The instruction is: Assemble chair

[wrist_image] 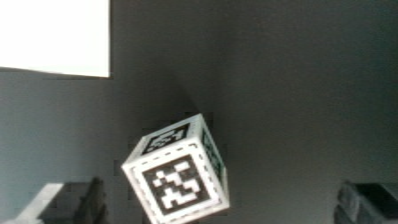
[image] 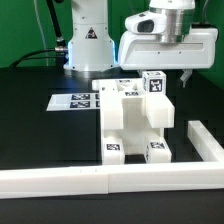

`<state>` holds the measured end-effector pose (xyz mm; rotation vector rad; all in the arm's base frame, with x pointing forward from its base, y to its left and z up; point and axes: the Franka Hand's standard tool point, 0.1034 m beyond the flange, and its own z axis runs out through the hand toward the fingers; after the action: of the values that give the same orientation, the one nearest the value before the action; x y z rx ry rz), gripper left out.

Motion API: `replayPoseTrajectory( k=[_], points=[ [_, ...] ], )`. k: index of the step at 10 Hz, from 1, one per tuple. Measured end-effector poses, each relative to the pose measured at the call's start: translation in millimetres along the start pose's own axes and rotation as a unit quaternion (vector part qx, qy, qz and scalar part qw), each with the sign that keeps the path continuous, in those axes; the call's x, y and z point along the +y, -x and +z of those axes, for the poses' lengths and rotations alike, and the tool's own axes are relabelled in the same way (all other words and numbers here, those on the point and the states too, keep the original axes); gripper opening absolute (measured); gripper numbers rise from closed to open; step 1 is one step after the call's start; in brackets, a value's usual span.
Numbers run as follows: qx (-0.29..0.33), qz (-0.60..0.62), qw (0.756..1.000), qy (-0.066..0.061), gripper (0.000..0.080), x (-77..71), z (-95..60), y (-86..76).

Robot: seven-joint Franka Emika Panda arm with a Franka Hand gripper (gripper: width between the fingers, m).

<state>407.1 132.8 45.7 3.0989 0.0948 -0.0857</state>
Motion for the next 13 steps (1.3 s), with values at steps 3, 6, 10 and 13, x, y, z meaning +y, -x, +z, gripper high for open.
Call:
replayPoseTrajectory(
  k=[3,6,10,13],
  points=[
    [0.02,-0.038,0.999,0.006,0.0649,6.1,7.5,-7.7],
    [0.028,-0.048,0.998,0.009,0.0649,9.8,10.9,-15.0],
    [0.025,-0.049,0.998,0.015,0.0649,13.2,22.8,-9.8],
    [0.022,-0.049,0.998,0.02,0.0649,16.5,30.0,-7.7]
  ],
)
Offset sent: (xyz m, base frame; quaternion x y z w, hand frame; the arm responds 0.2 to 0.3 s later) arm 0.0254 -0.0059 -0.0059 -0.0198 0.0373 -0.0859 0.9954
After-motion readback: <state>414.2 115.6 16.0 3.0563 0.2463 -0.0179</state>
